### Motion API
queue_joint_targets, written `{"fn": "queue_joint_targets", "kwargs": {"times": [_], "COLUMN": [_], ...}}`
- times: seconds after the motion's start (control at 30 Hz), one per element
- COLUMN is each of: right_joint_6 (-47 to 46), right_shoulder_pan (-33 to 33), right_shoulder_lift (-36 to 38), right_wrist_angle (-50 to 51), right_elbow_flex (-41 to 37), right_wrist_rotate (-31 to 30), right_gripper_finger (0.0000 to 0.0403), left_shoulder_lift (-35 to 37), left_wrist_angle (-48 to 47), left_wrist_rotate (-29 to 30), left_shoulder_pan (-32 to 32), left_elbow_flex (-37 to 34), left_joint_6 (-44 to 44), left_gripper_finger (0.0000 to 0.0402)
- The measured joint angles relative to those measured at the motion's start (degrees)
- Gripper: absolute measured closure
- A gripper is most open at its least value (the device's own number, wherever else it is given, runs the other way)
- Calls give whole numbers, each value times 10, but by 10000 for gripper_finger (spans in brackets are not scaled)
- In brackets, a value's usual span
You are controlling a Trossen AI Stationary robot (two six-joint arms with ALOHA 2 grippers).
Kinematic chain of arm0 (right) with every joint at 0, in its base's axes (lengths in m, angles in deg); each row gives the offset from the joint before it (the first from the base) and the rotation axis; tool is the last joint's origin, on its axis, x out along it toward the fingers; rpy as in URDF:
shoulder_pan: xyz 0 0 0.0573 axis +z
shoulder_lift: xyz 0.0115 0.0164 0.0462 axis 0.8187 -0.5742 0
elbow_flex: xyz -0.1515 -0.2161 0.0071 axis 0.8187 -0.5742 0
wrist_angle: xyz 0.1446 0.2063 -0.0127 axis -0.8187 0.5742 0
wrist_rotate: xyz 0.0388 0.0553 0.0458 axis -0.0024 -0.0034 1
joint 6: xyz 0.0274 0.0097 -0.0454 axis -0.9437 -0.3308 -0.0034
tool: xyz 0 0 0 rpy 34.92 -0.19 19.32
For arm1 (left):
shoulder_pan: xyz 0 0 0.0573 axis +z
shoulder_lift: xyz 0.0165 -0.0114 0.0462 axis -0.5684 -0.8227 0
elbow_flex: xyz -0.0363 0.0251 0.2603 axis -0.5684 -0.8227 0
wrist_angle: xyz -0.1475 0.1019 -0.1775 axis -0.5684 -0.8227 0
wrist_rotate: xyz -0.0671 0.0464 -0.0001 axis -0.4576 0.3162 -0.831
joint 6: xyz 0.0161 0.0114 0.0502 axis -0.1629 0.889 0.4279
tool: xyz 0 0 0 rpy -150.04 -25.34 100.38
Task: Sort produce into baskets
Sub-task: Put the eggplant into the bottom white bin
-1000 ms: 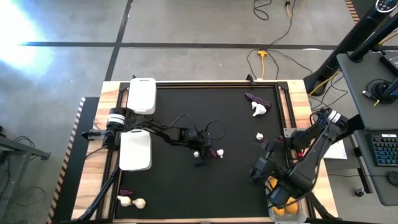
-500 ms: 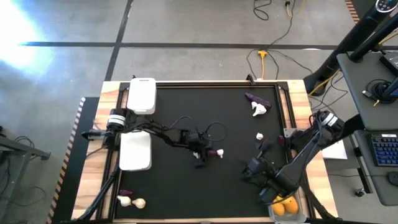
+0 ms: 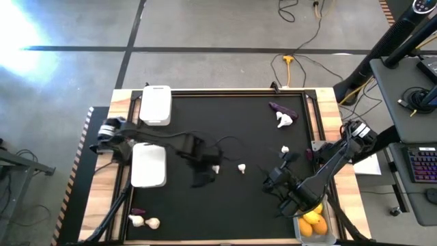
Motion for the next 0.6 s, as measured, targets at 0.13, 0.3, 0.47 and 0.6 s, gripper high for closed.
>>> {"fn": "queue_joint_targets", "kwargs": {"times": [0.13,0.3,0.47,0.6], "right_joint_6": [6,8,8,10], "right_shoulder_pan": [0,0,0,0], "right_shoulder_lift": [0,0,0,1], "right_wrist_angle": [0,-1,-4,-6], "right_elbow_flex": [0,3,6,6], "right_wrist_rotate": [-1,-1,-1,-1], "right_gripper_finger": [39,39,39,39], "left_shoulder_lift": [60,141,205,238], "left_wrist_angle": [-113,-114,-108,-63], "left_wrist_rotate": [10,27,27,27], "left_shoulder_pan": [-56,-120,-130,-114], "left_elbow_flex": [-32,-141,-263,-342], "left_joint_6": [-152,-309,-389,-413], "left_gripper_finger": [381,382,383,383]}}
